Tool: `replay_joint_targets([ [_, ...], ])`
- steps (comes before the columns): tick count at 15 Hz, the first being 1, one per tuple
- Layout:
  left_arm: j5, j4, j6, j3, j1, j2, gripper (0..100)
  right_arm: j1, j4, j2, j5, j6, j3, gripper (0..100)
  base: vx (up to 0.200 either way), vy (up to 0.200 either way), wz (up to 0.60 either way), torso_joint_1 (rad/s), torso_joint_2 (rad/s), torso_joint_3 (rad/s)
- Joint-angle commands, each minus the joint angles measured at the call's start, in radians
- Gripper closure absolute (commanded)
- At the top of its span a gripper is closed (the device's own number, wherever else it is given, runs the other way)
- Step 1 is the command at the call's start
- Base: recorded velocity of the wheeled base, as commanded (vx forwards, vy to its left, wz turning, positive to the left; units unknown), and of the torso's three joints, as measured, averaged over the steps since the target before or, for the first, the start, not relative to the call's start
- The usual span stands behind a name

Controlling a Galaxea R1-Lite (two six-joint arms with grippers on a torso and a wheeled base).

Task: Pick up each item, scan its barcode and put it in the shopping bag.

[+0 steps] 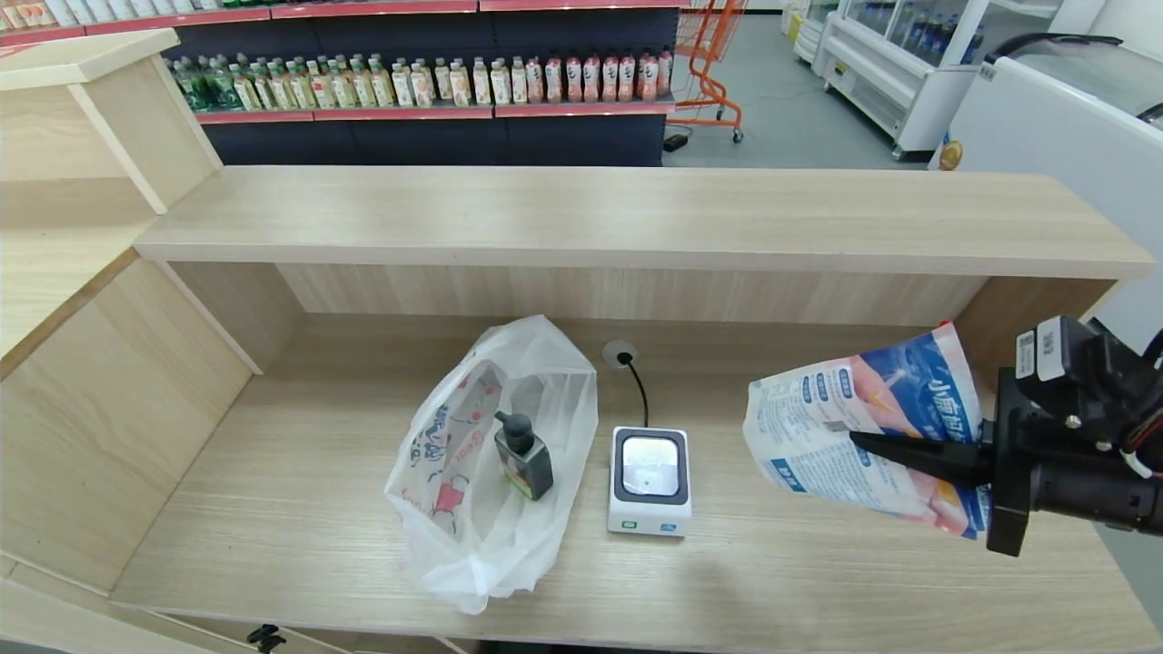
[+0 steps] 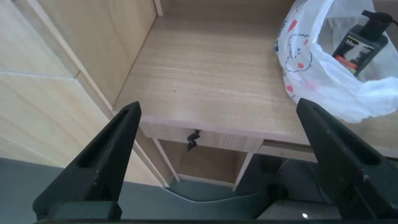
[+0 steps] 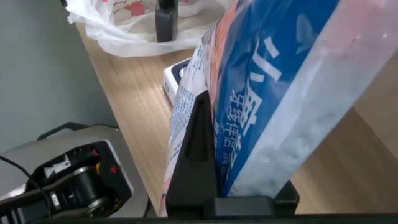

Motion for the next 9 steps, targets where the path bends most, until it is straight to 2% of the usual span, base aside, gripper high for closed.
replay_joint_targets([
  [1,-0.001,0.0,-0.001,0.0,-0.001,0.0,0,0.002,0.0,0.049,0.003,0.001,-0.005,100,0.0,0.0,0.0,0.0,0.0,0.0],
  [6,-0.001,0.0,-0.001,0.0,-0.001,0.0,0,0.042,-0.002,0.108,0.03,-0.009,0.012,100,0.0,0.0,0.0,0.0,0.0,0.0],
  [8,0.001,0.0,-0.001,0.0,-0.001,0.0,0,0.05,-0.003,0.158,0.043,-0.078,0.007,100,0.0,0.0,0.0,0.0,0.0,0.0],
  [9,0.001,0.0,-0.001,0.0,-0.001,0.0,0,0.051,-0.008,0.198,0.061,-0.161,-0.002,100,0.0,0.0,0.0,0.0,0.0,0.0],
])
